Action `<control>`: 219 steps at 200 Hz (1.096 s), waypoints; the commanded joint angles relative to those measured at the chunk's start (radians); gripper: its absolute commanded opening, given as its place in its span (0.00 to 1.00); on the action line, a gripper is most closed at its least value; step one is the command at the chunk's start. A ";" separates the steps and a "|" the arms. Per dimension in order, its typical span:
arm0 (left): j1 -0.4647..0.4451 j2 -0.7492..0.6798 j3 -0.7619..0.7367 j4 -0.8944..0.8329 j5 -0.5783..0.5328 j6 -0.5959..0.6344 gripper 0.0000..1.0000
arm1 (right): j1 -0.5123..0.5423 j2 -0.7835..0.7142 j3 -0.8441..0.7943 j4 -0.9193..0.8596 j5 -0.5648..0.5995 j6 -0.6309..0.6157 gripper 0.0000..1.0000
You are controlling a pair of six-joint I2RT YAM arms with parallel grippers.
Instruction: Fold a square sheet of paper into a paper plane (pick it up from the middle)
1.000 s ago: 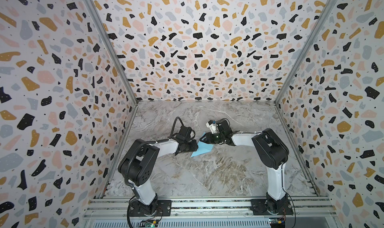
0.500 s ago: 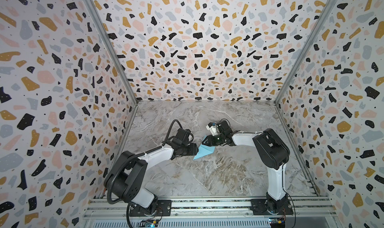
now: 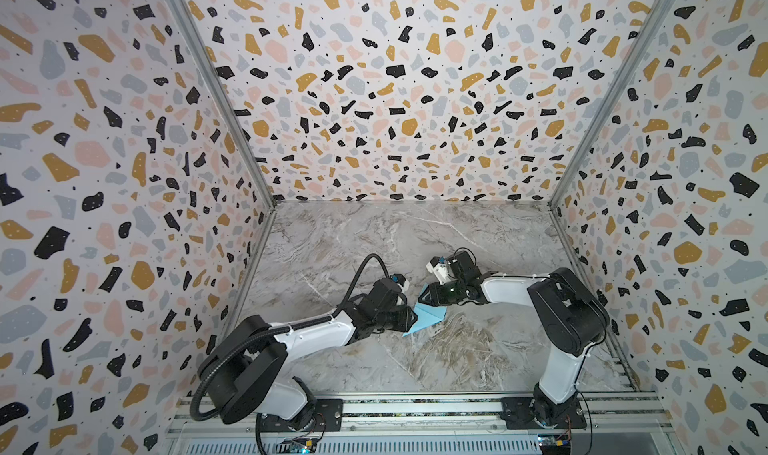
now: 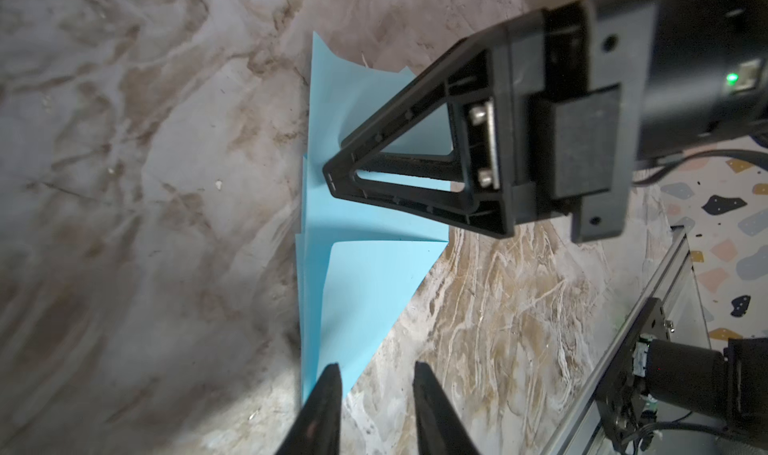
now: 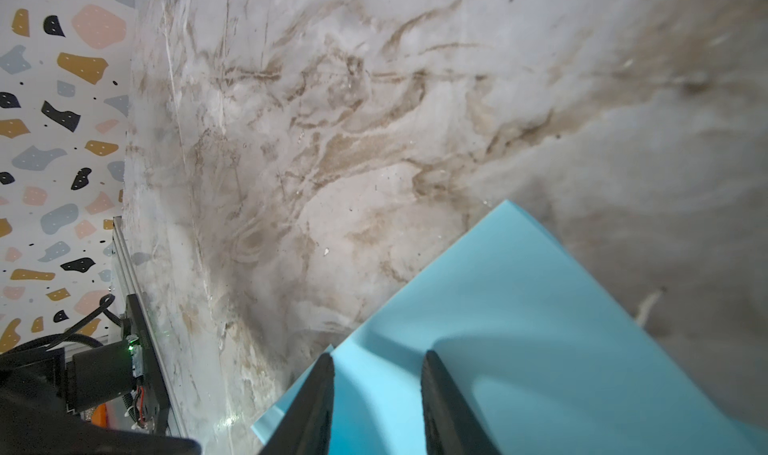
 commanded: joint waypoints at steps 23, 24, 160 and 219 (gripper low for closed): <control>-0.002 0.095 0.061 0.088 0.000 -0.025 0.17 | -0.006 0.005 -0.018 -0.044 0.019 0.009 0.37; -0.002 0.097 0.063 0.087 0.000 -0.024 0.17 | -0.006 0.005 -0.018 -0.044 0.019 0.010 0.37; 0.035 0.217 0.059 0.089 -0.010 -0.038 0.08 | -0.033 -0.065 -0.008 0.068 -0.084 0.081 0.44; 0.034 0.243 0.051 0.053 -0.012 -0.029 0.07 | -0.131 -0.315 -0.266 0.301 -0.065 0.294 0.47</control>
